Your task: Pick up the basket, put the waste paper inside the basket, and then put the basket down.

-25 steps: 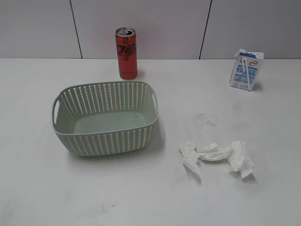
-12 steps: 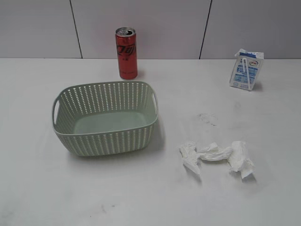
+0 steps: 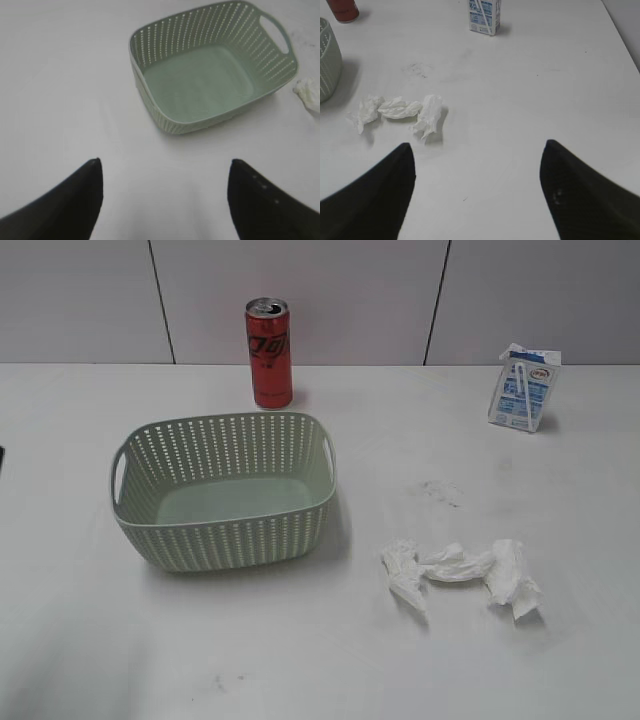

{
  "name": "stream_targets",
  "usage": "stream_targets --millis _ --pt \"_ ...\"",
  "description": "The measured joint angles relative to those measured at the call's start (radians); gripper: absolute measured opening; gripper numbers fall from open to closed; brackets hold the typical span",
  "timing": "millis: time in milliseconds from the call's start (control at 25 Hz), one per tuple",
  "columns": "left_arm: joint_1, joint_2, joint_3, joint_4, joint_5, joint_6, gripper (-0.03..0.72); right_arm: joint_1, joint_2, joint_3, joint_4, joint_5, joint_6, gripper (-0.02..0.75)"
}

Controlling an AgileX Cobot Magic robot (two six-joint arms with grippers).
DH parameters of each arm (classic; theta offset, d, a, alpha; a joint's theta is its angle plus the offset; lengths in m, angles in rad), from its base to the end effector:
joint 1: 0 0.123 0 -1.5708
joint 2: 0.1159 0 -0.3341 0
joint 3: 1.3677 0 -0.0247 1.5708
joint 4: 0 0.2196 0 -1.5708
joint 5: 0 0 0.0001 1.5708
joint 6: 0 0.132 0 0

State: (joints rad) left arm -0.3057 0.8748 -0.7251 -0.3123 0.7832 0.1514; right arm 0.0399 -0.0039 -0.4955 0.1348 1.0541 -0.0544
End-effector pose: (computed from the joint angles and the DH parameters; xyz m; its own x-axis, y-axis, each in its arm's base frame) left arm 0.1109 -0.0650 0.3190 -0.7279 0.1545 -0.6680 0.3823 0.9003 -0.2083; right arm -0.0462 0.0136 0.2438 -0.4486 -0.0055 -0.8937 -0.1384 0.9883 0.0634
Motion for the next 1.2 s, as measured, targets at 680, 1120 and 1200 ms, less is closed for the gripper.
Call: stream_targets --millis 680,1120,1200 --pt "-0.047 1.023 -0.598 0.16 0.21 -0.302 0.572 0.0 0.0 0.0 0.0 0.0 0.0 0.589" --pt "-0.049 1.15 -0.647 0.15 0.217 -0.33 0.107 0.0 0.0 0.0 0.0 0.0 0.0 0.589" --pt "-0.049 1.146 -0.648 0.142 0.217 -0.335 0.038 0.0 0.0 0.0 0.0 0.0 0.0 0.589"
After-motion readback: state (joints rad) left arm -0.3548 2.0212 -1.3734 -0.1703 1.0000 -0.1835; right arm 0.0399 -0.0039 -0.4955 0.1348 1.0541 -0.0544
